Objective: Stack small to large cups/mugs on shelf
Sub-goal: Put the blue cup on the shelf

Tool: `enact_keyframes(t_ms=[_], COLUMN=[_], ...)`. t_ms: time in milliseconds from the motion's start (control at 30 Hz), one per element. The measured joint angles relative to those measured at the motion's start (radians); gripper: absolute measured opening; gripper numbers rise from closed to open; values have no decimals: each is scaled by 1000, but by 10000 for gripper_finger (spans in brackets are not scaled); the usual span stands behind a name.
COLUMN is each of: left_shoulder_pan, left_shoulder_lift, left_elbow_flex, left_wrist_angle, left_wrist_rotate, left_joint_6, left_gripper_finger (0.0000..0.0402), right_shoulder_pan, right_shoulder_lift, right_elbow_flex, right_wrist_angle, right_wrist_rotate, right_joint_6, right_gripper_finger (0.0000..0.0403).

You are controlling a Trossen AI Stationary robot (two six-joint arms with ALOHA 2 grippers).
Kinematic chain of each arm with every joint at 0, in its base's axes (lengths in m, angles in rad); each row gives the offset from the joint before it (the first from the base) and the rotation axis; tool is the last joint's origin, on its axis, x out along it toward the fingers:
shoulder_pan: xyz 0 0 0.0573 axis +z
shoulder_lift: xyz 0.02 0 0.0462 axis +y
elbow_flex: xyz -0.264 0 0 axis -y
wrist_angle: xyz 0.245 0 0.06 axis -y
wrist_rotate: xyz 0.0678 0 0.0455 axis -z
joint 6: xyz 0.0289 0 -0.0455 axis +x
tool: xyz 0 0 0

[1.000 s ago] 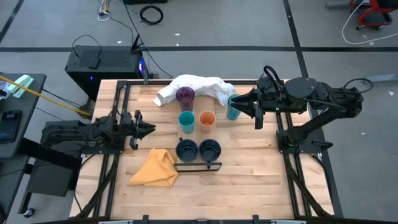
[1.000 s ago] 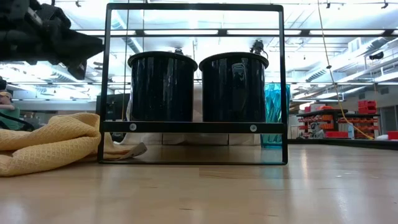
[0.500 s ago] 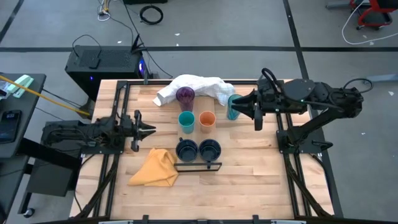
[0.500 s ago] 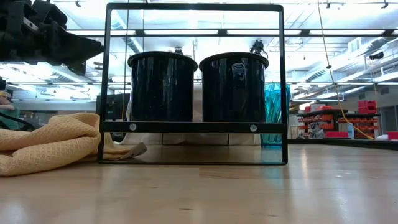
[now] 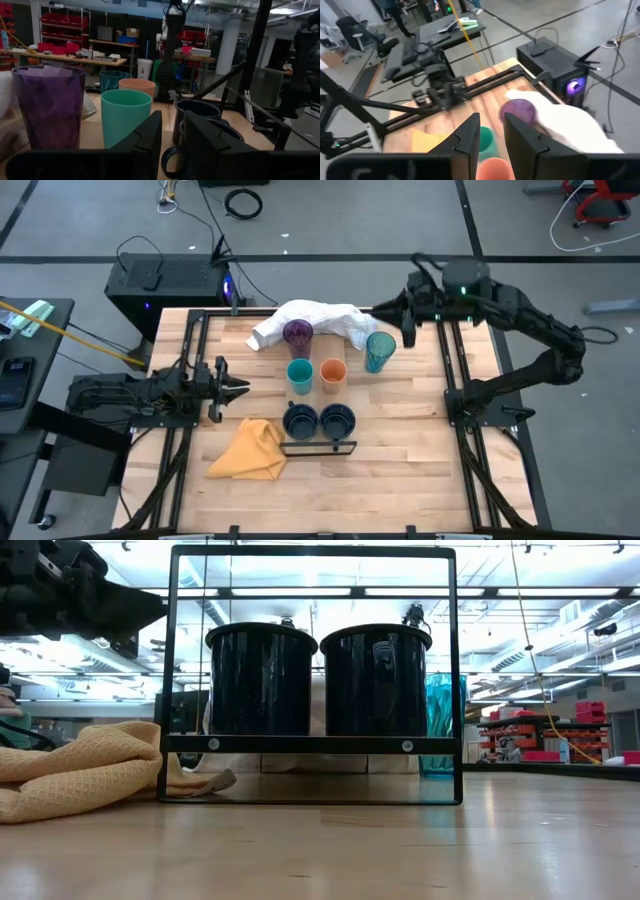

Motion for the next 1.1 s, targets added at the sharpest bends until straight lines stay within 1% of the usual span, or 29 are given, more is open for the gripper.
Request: enact_keyframes(t_ms=[100,200,300,333,400,533,667,800,867,933,1000,1100], left_shoulder_pan=[0,0,0,0,0,0,0,0,0,0,0,0], left_shoulder_lift=[0,0,0,0,0,0,0,0,0,0,0,0], left_elbow_flex=[0,0,0,0,0,0,0,0,0,0,0,0], left_wrist_angle=[29,57,71,70,71,71,70,70,69,68,68,66], left_wrist_rotate=[0,0,0,0,0,0,0,0,0,0,0,-1], left_joint_6=[-1,-11,-39,-49,-58,-80,-87,-92,-101,-101,-101,-101], left_gripper_finger=[94,96,96,95,94,96,98,98,98,99,99,96], right_shoulder_pan=[-158,-328,-465,-497,-532,-520,-486,-457,-444,-436,-436,-436], right_shoulder_lift=[0,-1,0,0,1,14,72,154,202,253,299,362], right_elbow_flex=[-10,-75,-171,-205,-270,-344,-335,-262,-196,-105,-8,109], right_wrist_angle=[-17,28,103,132,145,150,158,131,44,-85,-208,-389], right_wrist_rotate=[-143,-338,-543,-601,-676,-751,-749,-695,-644,-565,-491,-422], right_joint_6=[-58,-88,-95,-101,-159,-325,-398,-477,-553,-626,-660,-703], right_gripper_finger=[95,96,96,96,97,112,134,151,157,160,159,154])
